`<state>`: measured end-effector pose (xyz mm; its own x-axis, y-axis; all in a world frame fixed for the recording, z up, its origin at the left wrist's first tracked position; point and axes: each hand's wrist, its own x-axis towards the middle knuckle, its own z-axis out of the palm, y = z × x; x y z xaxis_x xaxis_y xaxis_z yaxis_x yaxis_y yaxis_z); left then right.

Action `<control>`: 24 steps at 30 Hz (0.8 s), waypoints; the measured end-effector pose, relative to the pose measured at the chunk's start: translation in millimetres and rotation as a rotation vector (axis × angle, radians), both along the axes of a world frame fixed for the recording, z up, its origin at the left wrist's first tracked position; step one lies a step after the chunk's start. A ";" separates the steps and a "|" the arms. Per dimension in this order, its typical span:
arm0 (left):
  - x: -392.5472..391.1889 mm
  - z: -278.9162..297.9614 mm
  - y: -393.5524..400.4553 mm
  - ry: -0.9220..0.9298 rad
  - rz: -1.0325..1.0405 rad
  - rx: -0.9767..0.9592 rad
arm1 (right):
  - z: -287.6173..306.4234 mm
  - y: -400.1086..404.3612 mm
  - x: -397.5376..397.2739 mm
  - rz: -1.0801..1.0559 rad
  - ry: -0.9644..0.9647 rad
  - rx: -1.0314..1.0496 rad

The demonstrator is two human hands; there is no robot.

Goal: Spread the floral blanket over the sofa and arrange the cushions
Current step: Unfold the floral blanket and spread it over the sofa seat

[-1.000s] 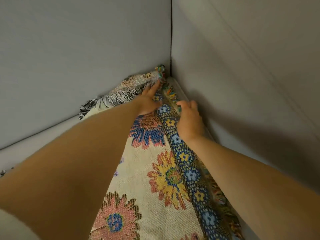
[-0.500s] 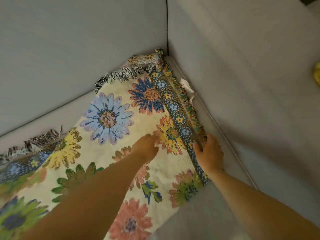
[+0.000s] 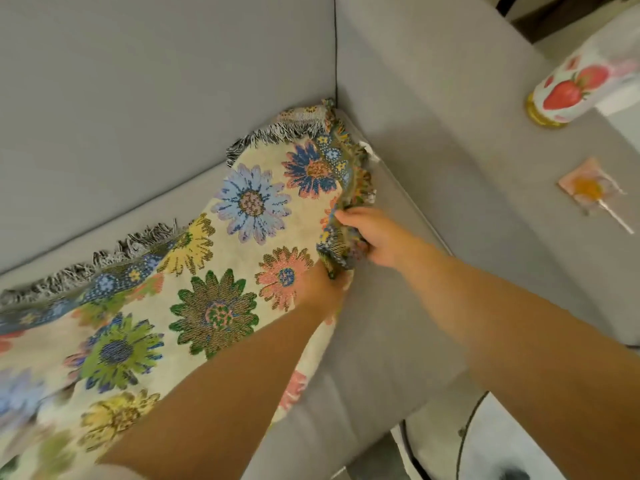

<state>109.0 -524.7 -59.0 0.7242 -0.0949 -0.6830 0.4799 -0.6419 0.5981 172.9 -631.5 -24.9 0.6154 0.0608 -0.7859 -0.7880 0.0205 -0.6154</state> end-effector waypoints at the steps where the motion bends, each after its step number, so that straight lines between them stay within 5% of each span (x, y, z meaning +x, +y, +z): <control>1: 5.0 6.1 5.9 -0.001 0.102 -0.026 | 5.2 2.9 -0.5 -0.028 -0.019 0.010; 5: 21.0 28.5 32.6 0.022 0.350 -0.166 | 12.5 -4.6 -18.9 0.072 -0.031 -0.131; 14: 32.4 67.6 53.9 0.097 0.361 -0.379 | 2.8 6.1 -22.3 0.552 -0.259 -0.292; 20: 33.8 72.7 66.9 0.142 0.283 -0.386 | 1.8 -2.8 -4.8 0.499 -0.213 -0.281; 24: 32.9 66.4 69.1 0.030 0.449 -0.343 | 15.9 6.1 -14.8 0.594 -0.198 -0.352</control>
